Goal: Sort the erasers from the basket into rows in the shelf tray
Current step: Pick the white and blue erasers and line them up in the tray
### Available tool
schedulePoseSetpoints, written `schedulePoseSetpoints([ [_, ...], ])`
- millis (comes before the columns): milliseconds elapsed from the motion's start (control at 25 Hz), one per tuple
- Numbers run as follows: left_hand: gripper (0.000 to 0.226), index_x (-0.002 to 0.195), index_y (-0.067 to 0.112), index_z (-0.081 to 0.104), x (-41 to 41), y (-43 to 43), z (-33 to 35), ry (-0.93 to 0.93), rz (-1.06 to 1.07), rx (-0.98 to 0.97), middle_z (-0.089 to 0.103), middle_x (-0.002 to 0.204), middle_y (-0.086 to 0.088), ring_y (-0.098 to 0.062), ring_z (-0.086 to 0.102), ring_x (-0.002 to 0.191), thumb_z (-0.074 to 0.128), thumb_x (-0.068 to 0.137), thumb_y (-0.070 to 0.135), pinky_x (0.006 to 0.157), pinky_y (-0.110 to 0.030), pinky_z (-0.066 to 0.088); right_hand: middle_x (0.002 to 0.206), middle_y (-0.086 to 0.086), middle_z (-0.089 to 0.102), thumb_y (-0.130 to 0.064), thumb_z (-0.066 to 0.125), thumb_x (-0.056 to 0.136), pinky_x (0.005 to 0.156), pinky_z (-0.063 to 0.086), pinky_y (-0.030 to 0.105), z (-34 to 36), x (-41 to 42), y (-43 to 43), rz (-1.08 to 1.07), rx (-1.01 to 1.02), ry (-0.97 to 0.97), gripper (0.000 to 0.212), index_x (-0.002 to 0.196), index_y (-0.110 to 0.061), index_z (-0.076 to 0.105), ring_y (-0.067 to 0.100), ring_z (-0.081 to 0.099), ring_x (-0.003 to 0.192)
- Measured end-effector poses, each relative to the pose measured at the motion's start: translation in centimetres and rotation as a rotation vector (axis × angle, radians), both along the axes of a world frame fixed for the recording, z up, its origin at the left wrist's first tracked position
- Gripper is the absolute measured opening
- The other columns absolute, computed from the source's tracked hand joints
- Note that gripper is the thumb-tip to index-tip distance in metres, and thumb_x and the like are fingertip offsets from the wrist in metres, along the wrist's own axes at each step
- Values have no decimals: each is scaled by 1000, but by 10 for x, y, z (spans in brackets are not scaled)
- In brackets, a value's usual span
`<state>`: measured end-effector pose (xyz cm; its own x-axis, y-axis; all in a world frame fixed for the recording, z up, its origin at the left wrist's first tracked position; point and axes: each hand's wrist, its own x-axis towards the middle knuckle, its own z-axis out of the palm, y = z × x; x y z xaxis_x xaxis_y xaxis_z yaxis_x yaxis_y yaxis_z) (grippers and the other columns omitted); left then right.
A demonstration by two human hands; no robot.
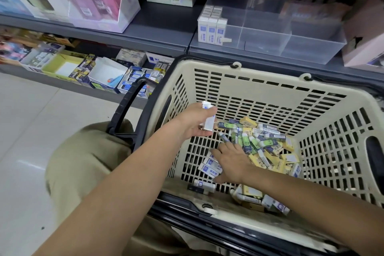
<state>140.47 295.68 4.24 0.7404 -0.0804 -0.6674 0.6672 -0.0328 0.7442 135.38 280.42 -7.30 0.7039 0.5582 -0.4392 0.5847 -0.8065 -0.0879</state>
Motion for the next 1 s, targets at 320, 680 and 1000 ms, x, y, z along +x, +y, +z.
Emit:
schedulePoseSetpoints([
  [320, 26, 111, 13, 52, 8, 15, 6, -38, 157, -34, 62, 87, -3, -15, 60, 74, 60, 90, 27, 47, -25, 52, 112, 6, 49, -75, 52, 64, 94, 26, 40, -6, 14, 27, -128, -89, -50, 80, 114, -12, 47, 26, 39, 107],
  [680, 15, 99, 14, 52, 8, 13, 3, -6, 133, 73, 61, 90, -7, -18, 57, 77, 59, 91, 24, 55, -31, 51, 108, 7, 54, -58, 57, 73, 92, 33, 39, 9, 30, 18, -135, 55, -91, 61, 112, -12, 51, 26, 50, 106],
  [1000, 13, 95, 14, 55, 6, 16, 6, -17, 153, 65, 61, 78, -3, -16, 58, 71, 59, 91, 25, 50, -27, 49, 118, 9, 51, -62, 59, 77, 92, 39, 40, 5, 33, 21, -243, 10, -82, 67, 119, -11, 48, 27, 52, 108],
])
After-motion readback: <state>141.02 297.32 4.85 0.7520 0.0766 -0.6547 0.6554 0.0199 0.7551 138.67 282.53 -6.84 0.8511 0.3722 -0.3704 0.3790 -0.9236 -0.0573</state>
